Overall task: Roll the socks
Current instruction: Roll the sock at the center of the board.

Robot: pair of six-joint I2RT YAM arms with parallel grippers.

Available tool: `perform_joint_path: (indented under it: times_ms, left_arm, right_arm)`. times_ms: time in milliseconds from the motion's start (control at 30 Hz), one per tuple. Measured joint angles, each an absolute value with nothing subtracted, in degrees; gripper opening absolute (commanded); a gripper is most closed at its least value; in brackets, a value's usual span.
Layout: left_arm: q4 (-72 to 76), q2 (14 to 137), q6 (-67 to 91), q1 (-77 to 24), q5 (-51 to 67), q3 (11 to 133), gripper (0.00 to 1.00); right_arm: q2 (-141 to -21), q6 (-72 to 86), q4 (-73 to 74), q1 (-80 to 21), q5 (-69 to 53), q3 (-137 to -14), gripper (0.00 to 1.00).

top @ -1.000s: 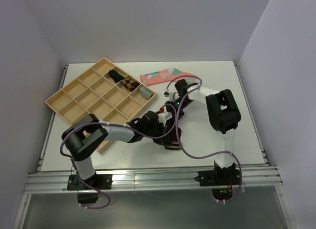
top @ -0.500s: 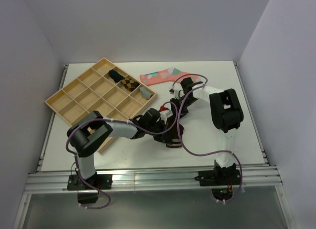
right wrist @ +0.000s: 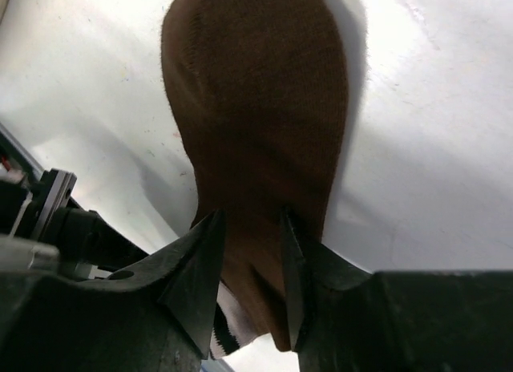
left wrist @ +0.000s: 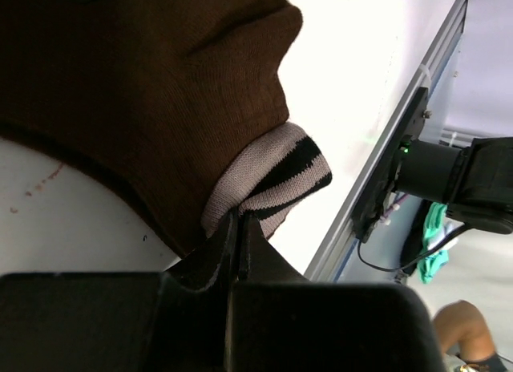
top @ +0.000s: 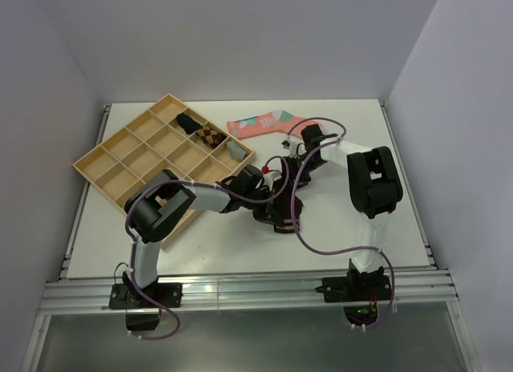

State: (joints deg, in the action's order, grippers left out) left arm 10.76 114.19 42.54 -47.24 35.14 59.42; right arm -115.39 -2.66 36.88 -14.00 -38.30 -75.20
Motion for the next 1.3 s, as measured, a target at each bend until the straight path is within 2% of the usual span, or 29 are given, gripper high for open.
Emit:
perform_joint_path:
  times_ms: [67,400,633,933,1300]
  left_arm:
    - [10.04,114.85,42.98,-47.05,35.94,60.16,0.00]
    - [6.28,116.09,43.16,-46.57,37.69,62.78,0.00]
    - [4.58,116.92,43.22,-46.35,38.83,64.05,0.00]
    - [3.57,118.30,43.99,-45.87,41.12,65.30,0.00]
    - [3.70,119.74,44.73,-44.99,44.25,65.95,0.00]
  right_arm:
    - [-114.48,-2.90,36.12,-13.78,-37.80,-74.50,0.48]
    - [-104.84,-6.35,33.80,-8.62,-34.94,-71.48,0.52]
    - [-90.30,-20.23,35.59,-6.07,-37.06,-66.54,0.53]
    - [-66.13,-37.63,30.28,-19.59,-29.87,-39.27,0.56]
    - [-60.31,-47.94,23.53,-27.99,-26.20,-30.61,0.57]
